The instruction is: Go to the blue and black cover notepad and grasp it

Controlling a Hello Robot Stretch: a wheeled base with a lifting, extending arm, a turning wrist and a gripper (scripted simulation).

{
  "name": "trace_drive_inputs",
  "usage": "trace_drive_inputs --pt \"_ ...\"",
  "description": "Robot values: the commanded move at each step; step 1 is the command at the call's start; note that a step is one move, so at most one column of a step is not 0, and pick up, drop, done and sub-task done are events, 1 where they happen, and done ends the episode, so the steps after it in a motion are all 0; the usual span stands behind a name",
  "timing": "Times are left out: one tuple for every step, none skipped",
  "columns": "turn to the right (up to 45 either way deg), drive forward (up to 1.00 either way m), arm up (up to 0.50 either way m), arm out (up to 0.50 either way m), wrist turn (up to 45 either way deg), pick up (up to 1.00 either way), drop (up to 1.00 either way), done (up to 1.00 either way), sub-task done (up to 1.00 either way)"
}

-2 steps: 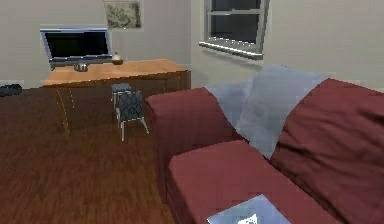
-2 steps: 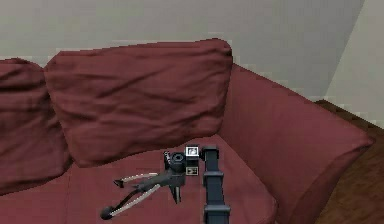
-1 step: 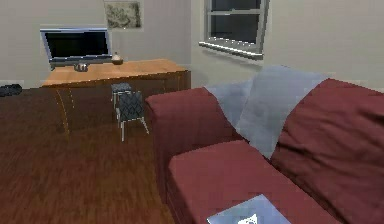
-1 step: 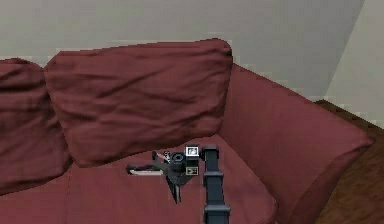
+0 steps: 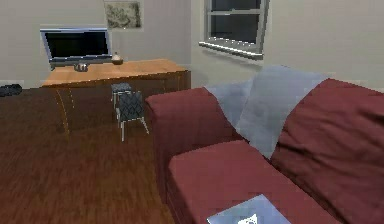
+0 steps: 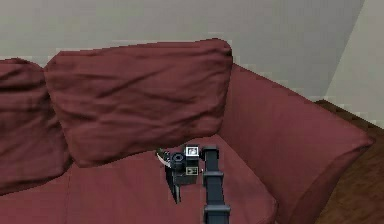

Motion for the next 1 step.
trace_drive_inputs --pt "0.0 0.0 -0.3 0.0 0.0 0.0 0.0 0.0 0.0"
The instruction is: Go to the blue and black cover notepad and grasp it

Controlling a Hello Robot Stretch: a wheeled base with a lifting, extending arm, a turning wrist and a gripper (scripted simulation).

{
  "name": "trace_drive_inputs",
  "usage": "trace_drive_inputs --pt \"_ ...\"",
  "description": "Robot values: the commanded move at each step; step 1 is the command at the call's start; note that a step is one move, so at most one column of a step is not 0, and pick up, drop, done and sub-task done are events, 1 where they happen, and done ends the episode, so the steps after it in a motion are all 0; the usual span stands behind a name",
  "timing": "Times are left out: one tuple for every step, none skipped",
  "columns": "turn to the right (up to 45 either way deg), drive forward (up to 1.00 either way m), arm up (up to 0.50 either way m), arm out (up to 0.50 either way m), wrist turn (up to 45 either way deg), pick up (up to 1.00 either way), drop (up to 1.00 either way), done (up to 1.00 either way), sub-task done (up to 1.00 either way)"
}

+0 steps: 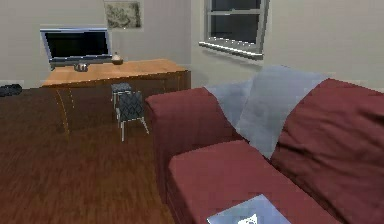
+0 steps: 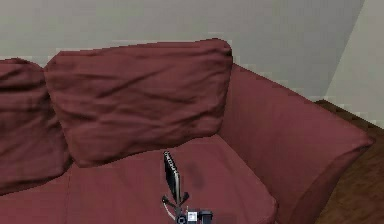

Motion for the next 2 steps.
trace_drive_inputs --pt "0.0 0.0 0.0 0.0 0.0 1.0 0.0 0.0 0.0" --pt "0.0 0.0 0.1 0.0 0.0 0.0 0.0 0.0 0.0"
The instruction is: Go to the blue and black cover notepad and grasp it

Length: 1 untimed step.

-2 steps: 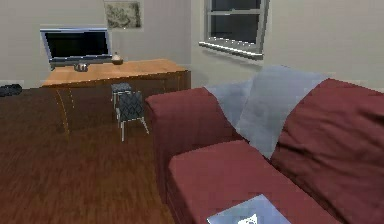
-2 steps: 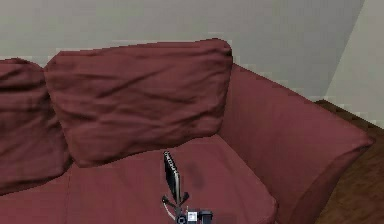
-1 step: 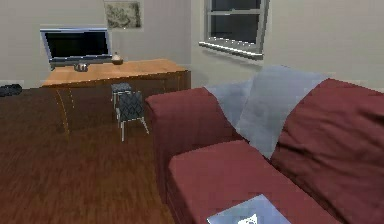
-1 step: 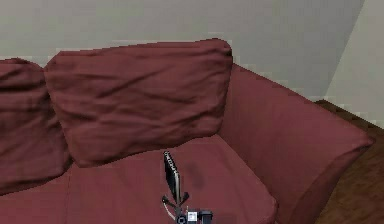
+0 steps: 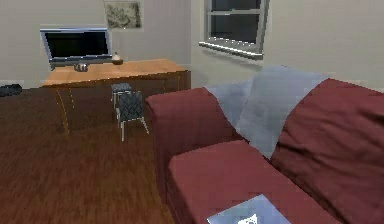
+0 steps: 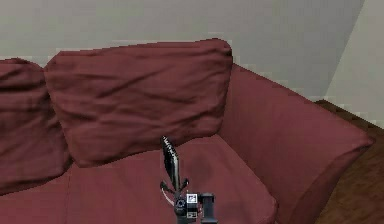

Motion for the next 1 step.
trace_drive_inputs --pt "0.0 0.0 0.0 0.0 0.0 0.0 0.0 1.0 0.0"
